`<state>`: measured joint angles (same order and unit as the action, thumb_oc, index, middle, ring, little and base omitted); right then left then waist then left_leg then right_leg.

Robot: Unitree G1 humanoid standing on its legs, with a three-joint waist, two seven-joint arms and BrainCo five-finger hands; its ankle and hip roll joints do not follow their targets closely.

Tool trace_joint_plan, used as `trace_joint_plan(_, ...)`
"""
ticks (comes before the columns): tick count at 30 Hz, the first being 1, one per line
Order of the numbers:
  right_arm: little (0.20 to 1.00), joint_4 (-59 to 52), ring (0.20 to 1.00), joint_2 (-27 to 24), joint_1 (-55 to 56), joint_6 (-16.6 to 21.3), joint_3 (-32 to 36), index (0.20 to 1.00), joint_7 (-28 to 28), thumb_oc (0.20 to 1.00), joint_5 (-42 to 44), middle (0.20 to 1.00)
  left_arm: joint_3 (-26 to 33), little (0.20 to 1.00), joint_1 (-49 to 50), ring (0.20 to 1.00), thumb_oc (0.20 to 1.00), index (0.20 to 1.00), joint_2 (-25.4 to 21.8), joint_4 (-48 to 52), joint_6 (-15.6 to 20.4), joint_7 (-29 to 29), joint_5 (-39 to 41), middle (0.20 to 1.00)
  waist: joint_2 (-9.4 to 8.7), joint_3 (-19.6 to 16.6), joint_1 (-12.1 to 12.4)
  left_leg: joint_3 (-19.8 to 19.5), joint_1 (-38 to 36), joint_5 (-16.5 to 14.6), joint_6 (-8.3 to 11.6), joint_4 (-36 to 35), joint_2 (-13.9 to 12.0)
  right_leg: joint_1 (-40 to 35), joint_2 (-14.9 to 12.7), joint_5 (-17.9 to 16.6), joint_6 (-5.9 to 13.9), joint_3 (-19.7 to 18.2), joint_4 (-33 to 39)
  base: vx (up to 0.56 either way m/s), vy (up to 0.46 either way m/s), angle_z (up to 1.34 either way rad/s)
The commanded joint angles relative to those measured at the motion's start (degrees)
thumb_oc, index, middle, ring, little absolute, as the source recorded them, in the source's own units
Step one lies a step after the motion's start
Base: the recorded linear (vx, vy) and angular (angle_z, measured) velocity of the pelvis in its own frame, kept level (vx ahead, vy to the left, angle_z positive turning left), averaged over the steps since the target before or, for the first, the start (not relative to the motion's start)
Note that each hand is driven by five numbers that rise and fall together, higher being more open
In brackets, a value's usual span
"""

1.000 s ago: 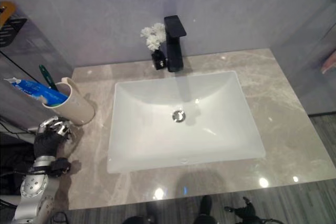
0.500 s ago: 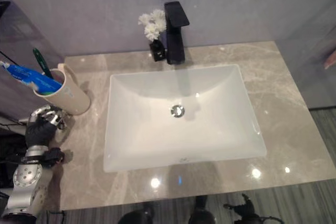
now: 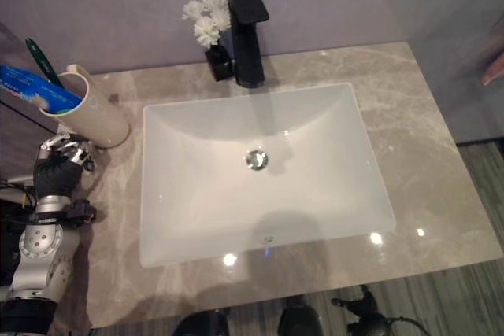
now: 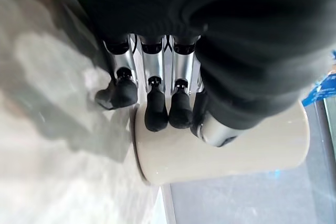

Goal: Put brush and paste in cup on sink, flatten towel.

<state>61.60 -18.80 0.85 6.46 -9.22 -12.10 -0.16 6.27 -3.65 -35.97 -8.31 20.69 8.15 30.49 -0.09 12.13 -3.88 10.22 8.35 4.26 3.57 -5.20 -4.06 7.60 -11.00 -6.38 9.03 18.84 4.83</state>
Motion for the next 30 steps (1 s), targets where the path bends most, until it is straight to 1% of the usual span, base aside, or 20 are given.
trace_joint_plan(1, 1.0, -1.3, 1.0, -1.5, -1.8, 0.9, -2.3, 1.0, -0.7, 1.0, 1.0, 1.0, 1.3, 0.2, -4.9, 0.2, 0.2, 0.2, -3.8, -2.6, 2.1, 1.6, -1.0, 0.2, -0.28, 0.7, -0.6, -0.2, -0.3, 0.4, 1.79, 0.2, -1.7, 2.3, -3.5, -5.3, 3.69, -1.7, -3.2, 0.01, -0.003, -0.05)
trace_joint_plan(10, 1.0, -1.3, 1.0, -1.5, -2.1, 1.2, -2.8, 1.0, -1.0, 1.0, 1.5, 1.0, 1.3, 0.2, -9.7, 0.2, 0.2, 0.2, -4.8, -6.6, 2.9, 4.5, 1.0, 0.2, -0.52, 1.3, -1.2, -0.1, 0.4, 0.3, 1.97, 0.2, -1.9, 2.9, -3.2, -5.5, 3.88, -1.8, -2.7, 0.01, -0.006, -0.04)
trace_joint_plan(11, 1.0, -2.1, 1.0, -1.5, -2.1, 1.4, -3.0, 1.0, -1.2, 1.0, 1.7, 1.0, 1.8, 0.2, -10.8, 0.2, 0.2, 0.2, -6.0, -7.5, 3.1, 5.5, 0.6, 0.2, -0.68, 1.5, -1.3, -0.1, 0.7, 0.4, 2.03, 0.2, -2.0, 3.3, -3.1, -5.6, 3.93, -1.7, -2.7, 0.0, 0.0, 0.0)
trace_joint_plan(18, 1.0, -2.3, 1.0, -1.3, -2.1, 1.6, -3.6, 1.0, -1.3, 1.0, 2.1, 1.0, 1.4, 0.2, -14.3, 0.2, 0.2, 0.2, -8.5, -11.0, 3.3, 7.1, 1.0, 0.2, -1.25, 1.8, -1.6, -0.1, 0.9, 0.4, 2.18, 0.2, -2.3, 3.5, -2.9, -5.7, 3.97, -1.9, -2.7, 0.01, -0.004, -0.01)
trace_joint_plan(21, 1.0, -2.4, 1.0, -1.3, -2.2, 1.7, -4.1, 1.0, -1.3, 1.0, 2.2, 1.0, 0.5, 0.2, -16.3, 0.2, 0.2, 0.2, -10.1, -12.7, 3.3, 8.0, 0.4, 0.2, -1.44, 2.1, -1.9, 0.0, 1.2, 0.4, 2.21, 0.2, -2.3, 3.8, -2.7, -5.6, 4.03, -2.0, -2.7, 0.0, 0.0, 0.0)
trace_joint_plan(30, 1.0, -3.7, 1.0, -1.3, -2.9, 2.1, -5.3, 1.0, -1.5, 1.0, 2.7, 1.0, -2.4, 0.2, -21.6, 0.2, 0.2, 0.2, -11.6, -16.2, 3.5, 9.5, 0.4, 0.2, -1.86, 2.6, -2.5, 0.2, 2.1, 0.5, 2.27, 0.2, -2.2, 4.8, -2.6, -6.3, 4.3, -2.4, -2.5, 0.0, 0.0, 0.0)
